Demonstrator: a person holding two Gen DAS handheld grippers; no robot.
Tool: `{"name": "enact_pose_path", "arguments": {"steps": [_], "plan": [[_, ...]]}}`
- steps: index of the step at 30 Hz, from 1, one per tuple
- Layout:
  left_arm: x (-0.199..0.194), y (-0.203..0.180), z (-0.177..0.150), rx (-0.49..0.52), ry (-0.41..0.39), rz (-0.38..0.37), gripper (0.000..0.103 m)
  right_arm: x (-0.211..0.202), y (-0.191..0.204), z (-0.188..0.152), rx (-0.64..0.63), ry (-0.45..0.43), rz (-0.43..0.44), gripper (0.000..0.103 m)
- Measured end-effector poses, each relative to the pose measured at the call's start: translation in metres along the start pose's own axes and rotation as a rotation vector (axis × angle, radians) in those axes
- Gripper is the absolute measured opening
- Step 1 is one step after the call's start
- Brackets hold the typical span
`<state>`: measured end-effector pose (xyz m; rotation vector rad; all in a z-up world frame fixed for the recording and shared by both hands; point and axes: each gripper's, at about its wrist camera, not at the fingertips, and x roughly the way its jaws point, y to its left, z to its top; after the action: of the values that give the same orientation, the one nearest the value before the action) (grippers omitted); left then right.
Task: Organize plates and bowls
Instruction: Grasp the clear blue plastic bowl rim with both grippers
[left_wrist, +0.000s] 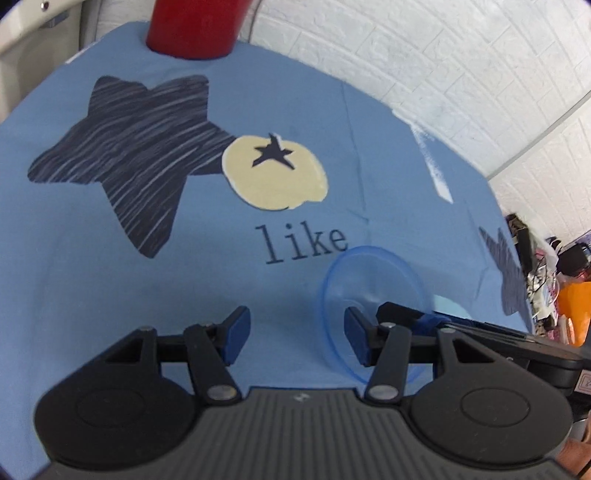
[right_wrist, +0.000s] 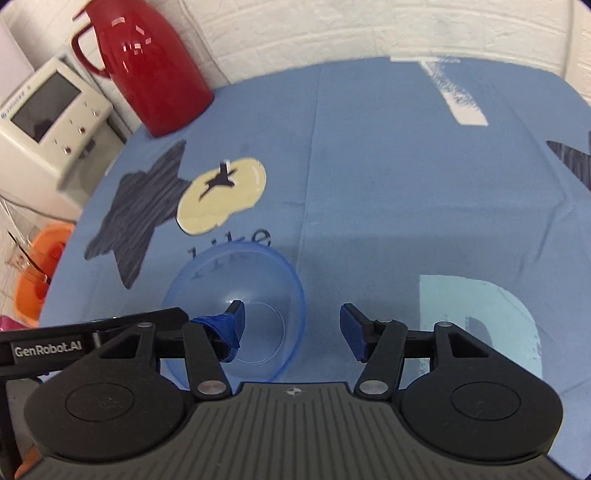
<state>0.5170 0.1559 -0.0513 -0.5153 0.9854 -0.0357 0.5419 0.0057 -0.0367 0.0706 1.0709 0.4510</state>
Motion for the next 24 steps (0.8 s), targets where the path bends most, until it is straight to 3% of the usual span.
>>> {"name": "enact_pose_path", "arguments": {"steps": [5,12,17,20,21,22,24], "plan": [[0.006,-0.001,0.0,0.045,-0.02,0.013,0.054,0.01,0.007,0.002,-0.081,-0.003,-0.026,0.046],[0.005,-0.005,-0.003,0.074,-0.026,0.038,0.054,0.007,0.003,-0.001,-0.039,-0.038,-0.008,0.048],[0.005,-0.005,-0.002,0.067,-0.027,0.039,0.052,0.012,0.016,0.0,-0.106,-0.019,-0.073,0.046],[0.006,-0.008,-0.003,0.085,-0.024,0.062,0.034,0.01,0.012,-0.005,-0.08,-0.031,0.034,0.029],[0.006,-0.008,-0.003,0.086,-0.015,0.054,0.017,0.009,0.01,-0.007,-0.063,-0.022,0.072,0.017],[0.008,-0.007,-0.004,0.072,0.011,0.02,0.002,0.009,0.01,-0.009,-0.056,-0.02,0.082,0.014],[0.009,-0.004,-0.008,0.027,0.045,-0.029,0.0,0.005,0.017,-0.017,-0.077,-0.016,0.075,0.014]]}}
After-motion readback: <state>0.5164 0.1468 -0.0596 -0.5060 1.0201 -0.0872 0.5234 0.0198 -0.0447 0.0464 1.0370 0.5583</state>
